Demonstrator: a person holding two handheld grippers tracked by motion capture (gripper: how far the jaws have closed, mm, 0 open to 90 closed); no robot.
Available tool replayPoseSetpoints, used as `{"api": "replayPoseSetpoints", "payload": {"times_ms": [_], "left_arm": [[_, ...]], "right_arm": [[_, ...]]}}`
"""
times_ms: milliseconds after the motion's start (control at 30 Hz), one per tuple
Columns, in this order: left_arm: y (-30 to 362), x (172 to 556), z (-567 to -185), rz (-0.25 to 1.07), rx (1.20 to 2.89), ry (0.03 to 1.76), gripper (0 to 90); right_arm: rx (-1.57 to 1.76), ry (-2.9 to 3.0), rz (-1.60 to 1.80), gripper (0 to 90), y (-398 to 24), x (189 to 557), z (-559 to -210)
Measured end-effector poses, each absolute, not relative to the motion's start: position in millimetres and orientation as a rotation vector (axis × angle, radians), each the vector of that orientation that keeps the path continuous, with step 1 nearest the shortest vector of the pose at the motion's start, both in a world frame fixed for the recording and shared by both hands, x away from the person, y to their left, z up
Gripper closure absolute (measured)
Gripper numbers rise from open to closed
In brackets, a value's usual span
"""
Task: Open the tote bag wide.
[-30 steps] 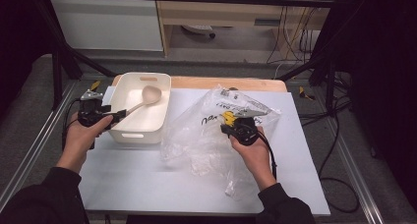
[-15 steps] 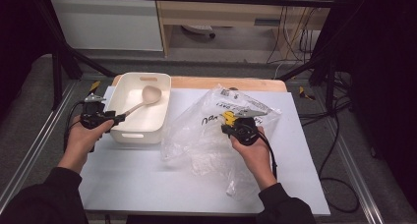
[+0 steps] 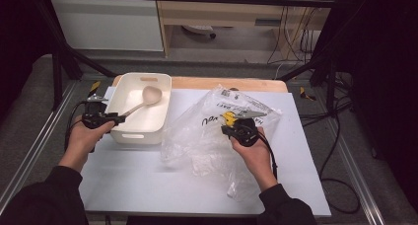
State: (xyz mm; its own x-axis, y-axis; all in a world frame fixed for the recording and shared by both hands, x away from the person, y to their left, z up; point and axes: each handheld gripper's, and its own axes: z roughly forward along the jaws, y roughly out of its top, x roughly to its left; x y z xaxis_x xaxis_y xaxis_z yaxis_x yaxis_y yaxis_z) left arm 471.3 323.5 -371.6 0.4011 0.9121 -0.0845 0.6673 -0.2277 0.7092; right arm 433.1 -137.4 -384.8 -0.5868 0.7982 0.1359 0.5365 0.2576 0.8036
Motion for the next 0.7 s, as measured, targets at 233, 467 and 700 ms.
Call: {"api": "replayPoseSetpoints", "payload": {"times_ms": [233,467,700], "left_arm": [[323.3,473.7,-376.3,0.444,2.008,1.356,63.0],[322.8,475.6,-377.8,0.432,2.003,1.371,67.4],[322.4,475.3,-377.7,0.433,1.998,1.392,68.2]], "right_arm": [[1.225,2.238,1.245,90.0,-137.6,432.7,-384.3],[1.228,2.241,1.241,90.0,-137.6,432.9,-384.5],[1.226,2.237,1.240,90.0,-138.1,432.8,-384.0]]}}
